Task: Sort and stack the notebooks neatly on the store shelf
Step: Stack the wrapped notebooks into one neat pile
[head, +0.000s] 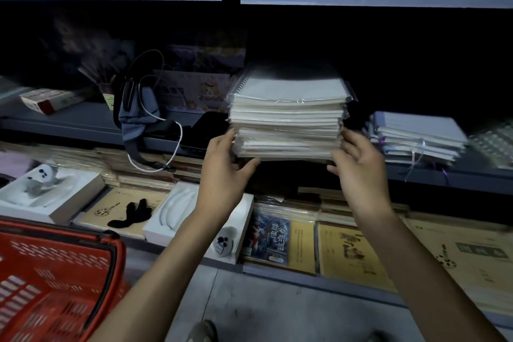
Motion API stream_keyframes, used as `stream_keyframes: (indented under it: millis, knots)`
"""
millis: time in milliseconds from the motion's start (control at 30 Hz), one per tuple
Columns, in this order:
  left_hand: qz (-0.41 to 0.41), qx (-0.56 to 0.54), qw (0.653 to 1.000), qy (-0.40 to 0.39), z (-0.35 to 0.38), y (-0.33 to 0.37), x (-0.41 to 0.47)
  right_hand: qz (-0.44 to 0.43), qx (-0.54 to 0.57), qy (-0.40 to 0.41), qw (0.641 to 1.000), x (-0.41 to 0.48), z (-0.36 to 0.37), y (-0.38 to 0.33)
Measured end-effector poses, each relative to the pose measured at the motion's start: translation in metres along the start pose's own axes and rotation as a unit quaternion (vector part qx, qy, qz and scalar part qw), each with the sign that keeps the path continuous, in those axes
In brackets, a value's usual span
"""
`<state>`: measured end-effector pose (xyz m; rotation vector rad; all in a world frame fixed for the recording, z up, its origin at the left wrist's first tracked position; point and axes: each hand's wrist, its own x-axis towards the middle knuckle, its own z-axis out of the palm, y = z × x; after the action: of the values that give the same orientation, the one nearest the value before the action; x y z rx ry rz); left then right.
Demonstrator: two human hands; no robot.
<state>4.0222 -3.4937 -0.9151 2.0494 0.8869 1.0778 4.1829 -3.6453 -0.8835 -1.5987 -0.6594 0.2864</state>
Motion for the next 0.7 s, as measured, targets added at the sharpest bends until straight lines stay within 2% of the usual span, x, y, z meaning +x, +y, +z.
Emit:
stream_keyframes:
  millis: [100,167,267,367,533,600,700]
  knots:
    - [0.041,0.132,0.99,0.013,0.0,-0.011,0.003,-0.053,-0.221,-0.021,0.974,0.002,-0.004,0.005]
    - [0.059,0.157,0.986,0.015,-0.002,-0.019,0.007,-0.082,-0.292,-0.005,0.953,0.006,-0.006,0.009]
    - [0.082,0.152,0.985,-0.019,-0.007,-0.029,0.019,-0.086,-0.269,-0.001,0.959,0.013,-0.007,0.014]
    - [0.111,0.139,0.983,-0.056,-0.004,-0.037,0.023,-0.089,-0.232,-0.032,0.968,0.017,-0.007,0.015]
    - [0.098,0.143,0.984,-0.05,0.002,-0.038,0.021,-0.085,-0.169,-0.047,0.981,0.027,-0.006,0.025]
    - [0.107,0.174,0.978,-0.042,0.003,-0.037,0.021,-0.089,-0.175,-0.041,0.98,0.028,-0.004,0.029]
    - [0.097,0.148,0.984,-0.019,0.005,-0.033,0.019,-0.111,-0.217,-0.015,0.97,0.03,-0.001,0.034]
